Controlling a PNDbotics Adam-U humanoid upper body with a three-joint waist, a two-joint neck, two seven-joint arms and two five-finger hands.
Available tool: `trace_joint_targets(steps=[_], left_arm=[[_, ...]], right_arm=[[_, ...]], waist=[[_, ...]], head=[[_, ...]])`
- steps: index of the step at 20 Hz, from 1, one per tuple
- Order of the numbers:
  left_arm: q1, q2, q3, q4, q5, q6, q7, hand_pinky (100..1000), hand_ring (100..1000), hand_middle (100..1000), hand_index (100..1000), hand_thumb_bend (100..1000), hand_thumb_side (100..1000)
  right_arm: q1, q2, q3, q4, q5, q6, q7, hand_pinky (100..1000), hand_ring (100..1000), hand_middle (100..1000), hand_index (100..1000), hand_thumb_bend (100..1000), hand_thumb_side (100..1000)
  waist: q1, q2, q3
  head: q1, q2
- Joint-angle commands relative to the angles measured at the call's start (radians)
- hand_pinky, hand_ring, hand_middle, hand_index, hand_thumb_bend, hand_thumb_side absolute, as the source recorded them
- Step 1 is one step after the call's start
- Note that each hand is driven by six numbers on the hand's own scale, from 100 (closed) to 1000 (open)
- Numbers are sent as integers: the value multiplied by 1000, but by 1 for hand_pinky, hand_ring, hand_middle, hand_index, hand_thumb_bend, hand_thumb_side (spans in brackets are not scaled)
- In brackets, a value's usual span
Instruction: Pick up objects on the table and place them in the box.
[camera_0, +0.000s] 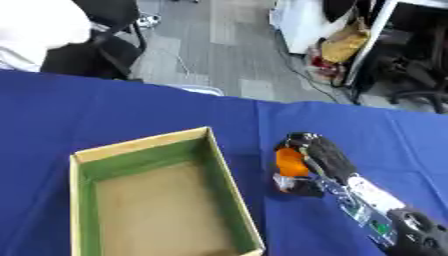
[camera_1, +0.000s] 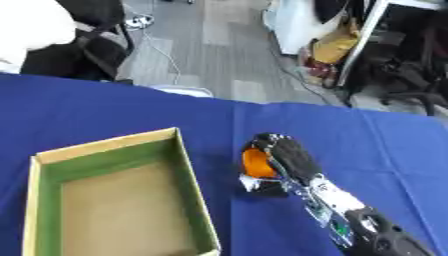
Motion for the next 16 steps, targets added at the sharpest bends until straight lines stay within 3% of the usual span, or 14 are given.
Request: trace_joint_targets(steps=[1,16], left_arm=[[-6,22,0,-14,1,0,-1,979,858,880,800,179,869],[11,35,1,-14,-9,-9,3,980,858,880,800,175,869]], right_arm=[[4,-46,-10,-40,-16,11,18,100,100,100,100,140,472],[25,-85,-52,-233,-95,116,85,100,100,100,100,162,456]], waist=[[9,-23,-6],[18,-28,-29]], head=[[4,-15],[12,-9]])
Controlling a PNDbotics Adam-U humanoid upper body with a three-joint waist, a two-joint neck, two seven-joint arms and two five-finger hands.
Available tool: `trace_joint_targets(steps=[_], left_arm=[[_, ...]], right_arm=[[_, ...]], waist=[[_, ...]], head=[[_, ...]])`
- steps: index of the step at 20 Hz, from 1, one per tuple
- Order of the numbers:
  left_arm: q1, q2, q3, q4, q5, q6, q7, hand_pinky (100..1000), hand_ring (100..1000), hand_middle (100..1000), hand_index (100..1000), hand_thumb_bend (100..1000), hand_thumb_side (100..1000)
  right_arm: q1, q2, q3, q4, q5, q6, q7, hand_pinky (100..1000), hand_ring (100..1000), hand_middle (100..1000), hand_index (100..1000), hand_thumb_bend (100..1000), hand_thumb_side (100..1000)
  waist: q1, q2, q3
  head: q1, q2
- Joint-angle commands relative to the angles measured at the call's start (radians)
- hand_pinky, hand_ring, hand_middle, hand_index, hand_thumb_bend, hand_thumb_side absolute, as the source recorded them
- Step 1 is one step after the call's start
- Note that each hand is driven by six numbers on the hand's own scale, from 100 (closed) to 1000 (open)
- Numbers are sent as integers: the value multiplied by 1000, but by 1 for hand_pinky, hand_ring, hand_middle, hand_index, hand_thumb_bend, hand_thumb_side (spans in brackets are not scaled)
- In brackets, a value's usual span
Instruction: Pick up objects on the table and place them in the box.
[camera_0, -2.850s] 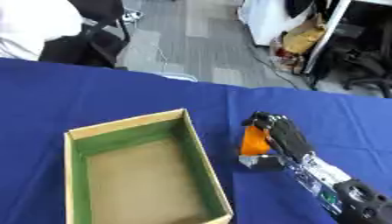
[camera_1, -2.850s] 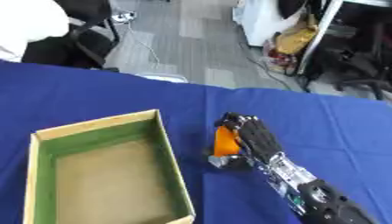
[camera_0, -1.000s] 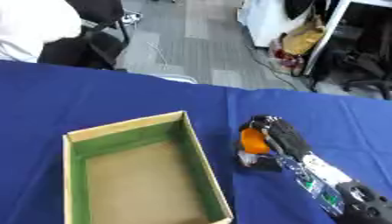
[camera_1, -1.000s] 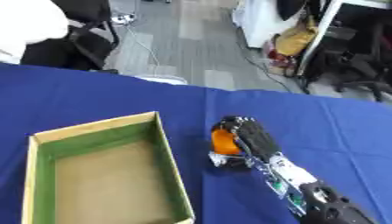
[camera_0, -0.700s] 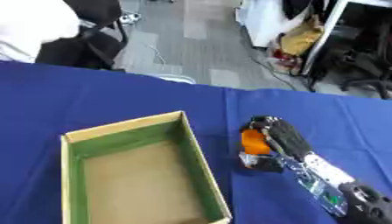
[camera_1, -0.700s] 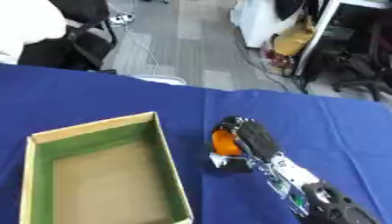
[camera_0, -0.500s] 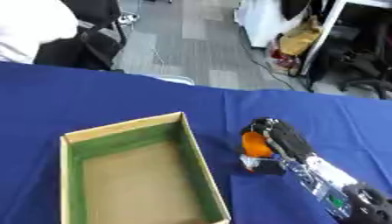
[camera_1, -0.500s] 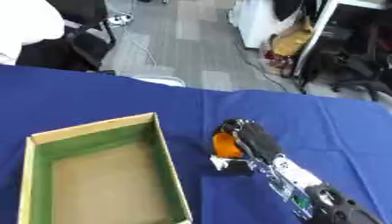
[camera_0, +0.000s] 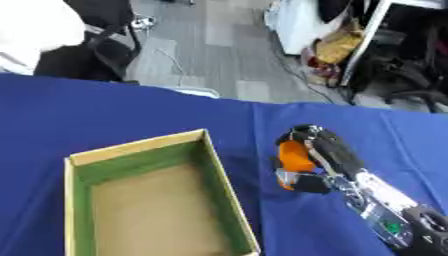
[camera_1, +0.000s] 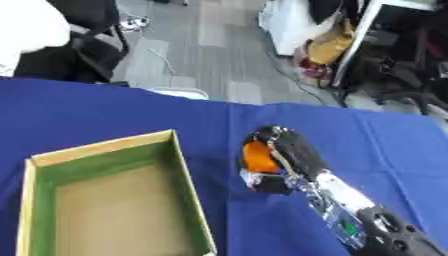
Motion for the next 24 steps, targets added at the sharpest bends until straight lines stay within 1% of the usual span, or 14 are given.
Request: trace_joint_targets(steps=[1,4,5,6,7,8,9,12,19,24], left_arm=[[-6,26,0,-14,-5,-8,0,980,858,880,800,175,869],[-3,28,0,-14,-7,-12,0,981,858,880,800,174,869],[-2,29,-1,-14,-8,-13,0,981,858,880,800,173,867],[-1,29,-1,-14,-8,-14,0,981,859,880,800,173,869],[-1,30,-1,-14,-9,-14,0,981,859,880,800,173,869],[0,30,-1,-14,-9,-15,0,981,859,880,800,175,869],[-1,30,-2,-14,-9,-16,1,981,862,880,800,173,869],[-2,28,-3,-14,-8,-19,1,982,862,879,800,173,869],[-12,23,-13,-14,0,-22,-2,983,862,879,800,174,868],[-25,15,-21,-14,10,-20,-8,983,862,880,800,176,867]], right_arm=[[0,-36,-22,-61,-7,25,25,100,100,100,100,165,454],[2,-38,-28,-112,-13,44,45,100,100,100,100,168,450],[3,-41,-28,-130,-14,48,51,100,100,100,100,173,478],[5,-43,-28,-150,-17,50,56,100,100,100,100,168,448],[6,-46,-26,-170,-21,51,61,100,100,100,100,168,448],[6,-49,-23,-191,-25,50,67,100,100,100,100,181,478],[5,-51,-20,-211,-28,49,73,100,100,100,100,167,448],[-2,-55,-9,-261,-35,43,86,100,100,100,100,167,451],[-35,-55,25,-320,-53,9,108,100,100,100,100,163,452],[-77,-51,58,-330,-69,-44,118,100,100,100,100,157,457]], waist=[[10,-26,-4],[12,-27,-7],[12,-27,-8],[12,-27,-8],[13,-27,-8],[13,-27,-8],[13,-27,-8],[13,-27,-5],[6,-29,7],[-5,-31,22]], head=[[4,-5],[4,-1],[4,0],[3,1],[2,2],[1,3],[0,4],[-2,7],[-9,16],[-12,23]])
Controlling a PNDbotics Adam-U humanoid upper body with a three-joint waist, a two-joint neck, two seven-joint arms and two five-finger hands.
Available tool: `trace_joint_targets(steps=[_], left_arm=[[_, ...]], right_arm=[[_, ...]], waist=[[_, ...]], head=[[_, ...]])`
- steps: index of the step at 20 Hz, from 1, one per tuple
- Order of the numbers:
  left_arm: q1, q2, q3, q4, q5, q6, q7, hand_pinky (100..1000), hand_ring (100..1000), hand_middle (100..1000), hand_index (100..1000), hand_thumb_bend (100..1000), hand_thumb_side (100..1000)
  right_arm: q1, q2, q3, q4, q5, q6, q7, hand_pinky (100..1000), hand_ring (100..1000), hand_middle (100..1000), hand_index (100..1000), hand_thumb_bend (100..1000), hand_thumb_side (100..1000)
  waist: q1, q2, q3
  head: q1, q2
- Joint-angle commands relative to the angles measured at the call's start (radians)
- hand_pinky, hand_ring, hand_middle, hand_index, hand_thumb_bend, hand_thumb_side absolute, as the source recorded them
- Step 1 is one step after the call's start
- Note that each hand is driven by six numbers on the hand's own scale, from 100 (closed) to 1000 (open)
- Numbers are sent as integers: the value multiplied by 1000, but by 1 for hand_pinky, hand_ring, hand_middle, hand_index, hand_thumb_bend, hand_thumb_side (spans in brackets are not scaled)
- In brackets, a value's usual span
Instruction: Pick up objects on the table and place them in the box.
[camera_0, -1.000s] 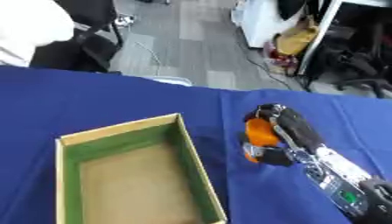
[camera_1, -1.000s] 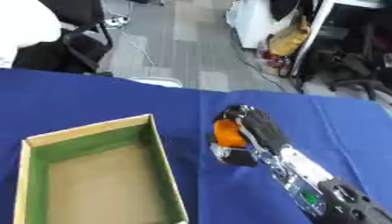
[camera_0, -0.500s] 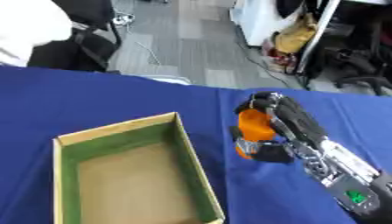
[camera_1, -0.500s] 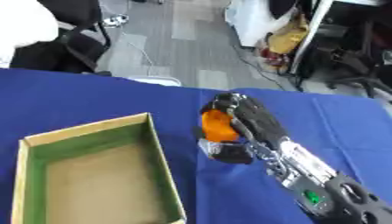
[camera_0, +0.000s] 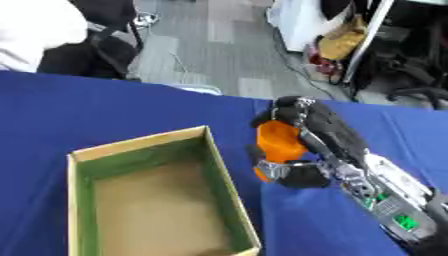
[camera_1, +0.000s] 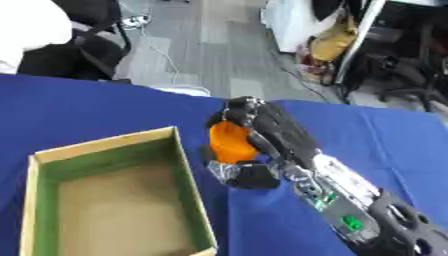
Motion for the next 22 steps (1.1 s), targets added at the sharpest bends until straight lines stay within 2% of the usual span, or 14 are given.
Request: trace_joint_targets(steps=[1,7,12,17,22], left_arm=[[-24,6,-5,-14,11,0,-5,983,862,880,800,177,867],[-45,-7,-23,-14,27,9,-25,983,862,880,800,178,867],[-60,-16,-36,-14,37,17,-48,987,866,883,804,177,871],[-74,-26,-46,-14,34,22,-76,993,871,886,804,171,874],[-88,-37,-55,-14,30,26,-102,996,874,889,806,169,880]], right_arm=[[-32,-26,11,-20,-14,-34,4,100,100,100,100,157,458],[-74,-8,40,-20,-32,-76,15,100,100,100,100,157,459],[-99,8,57,-20,-46,-97,24,100,100,100,100,159,461],[-129,23,75,-20,-64,-123,31,100,100,100,100,166,460],[-145,41,87,-19,-81,-125,46,100,100,100,104,189,446]], waist=[[1,-27,5],[-18,-31,26],[-29,-36,40],[-36,-35,56],[-44,-34,70]], head=[[-11,9],[-11,17],[19,100],[36,120],[45,139]])
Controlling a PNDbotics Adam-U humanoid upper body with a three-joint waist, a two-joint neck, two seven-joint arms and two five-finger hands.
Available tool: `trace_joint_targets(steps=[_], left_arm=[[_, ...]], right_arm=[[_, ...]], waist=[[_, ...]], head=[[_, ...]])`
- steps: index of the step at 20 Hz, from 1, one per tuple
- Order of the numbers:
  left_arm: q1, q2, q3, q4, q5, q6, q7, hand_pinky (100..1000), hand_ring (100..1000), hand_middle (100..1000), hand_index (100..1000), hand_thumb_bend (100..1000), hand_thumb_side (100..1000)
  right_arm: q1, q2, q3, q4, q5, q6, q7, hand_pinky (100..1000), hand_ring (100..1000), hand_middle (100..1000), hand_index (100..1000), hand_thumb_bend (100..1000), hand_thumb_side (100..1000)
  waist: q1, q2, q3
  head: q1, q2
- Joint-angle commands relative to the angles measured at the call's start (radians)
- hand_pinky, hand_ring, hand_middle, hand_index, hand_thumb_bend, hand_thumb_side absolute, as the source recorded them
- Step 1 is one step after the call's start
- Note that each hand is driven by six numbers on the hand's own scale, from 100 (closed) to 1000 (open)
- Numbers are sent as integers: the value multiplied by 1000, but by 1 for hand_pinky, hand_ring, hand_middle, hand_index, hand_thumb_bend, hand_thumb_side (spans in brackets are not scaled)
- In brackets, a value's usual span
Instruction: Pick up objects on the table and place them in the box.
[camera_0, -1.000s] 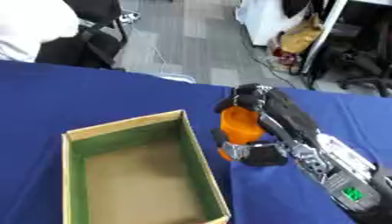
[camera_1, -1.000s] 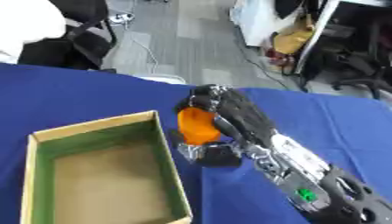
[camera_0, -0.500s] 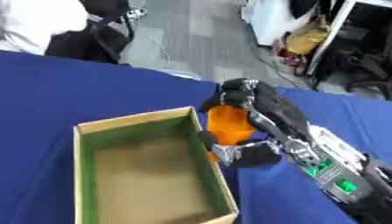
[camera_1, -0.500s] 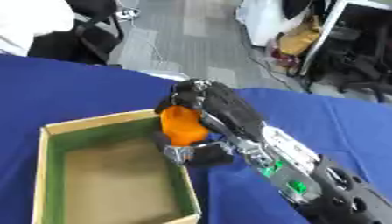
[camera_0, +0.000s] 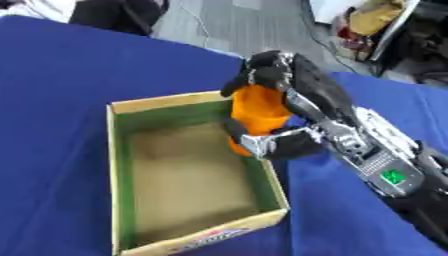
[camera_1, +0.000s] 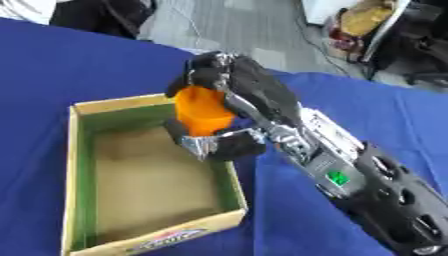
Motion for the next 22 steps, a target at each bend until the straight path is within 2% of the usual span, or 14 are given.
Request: trace_joint_targets(steps=[1,10,11,12,13,14,15,16,17,18,19,20,21,22], left_arm=[[-23,-3,-5,-14,2,2,-14,996,874,889,806,170,874],[-38,-13,-13,-14,0,12,-34,999,876,890,806,167,874],[-38,-13,-13,-14,-2,13,-34,999,876,891,806,167,874],[-39,-13,-13,-14,-3,13,-35,999,876,891,806,167,874],[-39,-13,-13,-14,-4,13,-35,999,876,891,806,167,874],[-39,-12,-13,-14,-5,12,-34,999,876,891,806,167,874],[-38,-12,-14,-14,-5,12,-34,1000,876,891,806,167,874],[-38,-12,-14,-14,-6,12,-34,999,876,891,806,167,874],[-38,-11,-14,-14,-6,12,-34,1000,876,891,806,167,874],[-38,-11,-13,-14,-6,11,-33,1000,876,891,806,167,874],[-38,-11,-13,-14,-7,11,-33,1000,876,891,806,166,874],[-38,-10,-14,-14,-7,10,-33,1000,876,891,806,166,874],[-37,-10,-14,-14,-7,10,-33,1000,876,891,806,166,874],[-37,-11,-13,-14,-8,10,-33,999,876,891,806,167,874]], right_arm=[[-23,-2,0,-12,-15,-1,10,100,100,100,105,183,454],[-28,18,0,21,-1,-13,1,100,100,100,151,274,460],[-27,19,-3,28,7,-17,-11,100,100,218,243,366,506],[-26,18,-5,37,21,-22,-22,100,100,240,260,380,509],[-25,18,-7,48,39,-26,-30,100,251,489,511,496,680],[-24,18,-8,63,61,-27,-34,100,371,574,596,559,765],[-23,19,-9,77,81,-28,-37,100,449,635,656,577,825],[-23,20,-8,88,96,-30,-41,100,346,554,578,551,747],[-22,22,-8,98,108,-32,-46,348,598,760,764,605,995],[-21,23,-9,110,116,-34,-51,371,609,767,772,609,1000],[-20,24,-9,123,123,-36,-57,575,707,820,821,632,1000],[-20,25,-9,135,128,-39,-63,537,687,810,812,630,1000],[-21,26,-8,146,132,-43,-69,714,772,852,848,656,1000],[-21,28,-8,156,134,-47,-74,742,787,860,856,652,1000]], waist=[[4,-24,6],[-9,-24,19],[-9,-23,18],[-9,-23,18],[-9,-23,18],[-9,-23,17],[-9,-23,17],[-8,-23,17],[-8,-23,16],[-8,-22,16],[-7,-22,16],[-7,-22,15],[-7,-21,15],[-7,-21,15]], head=[[11,14],[27,23],[28,19],[29,17],[30,14],[30,12],[30,10],[30,9],[29,7],[29,6],[28,4],[28,2],[27,1],[27,-1]])
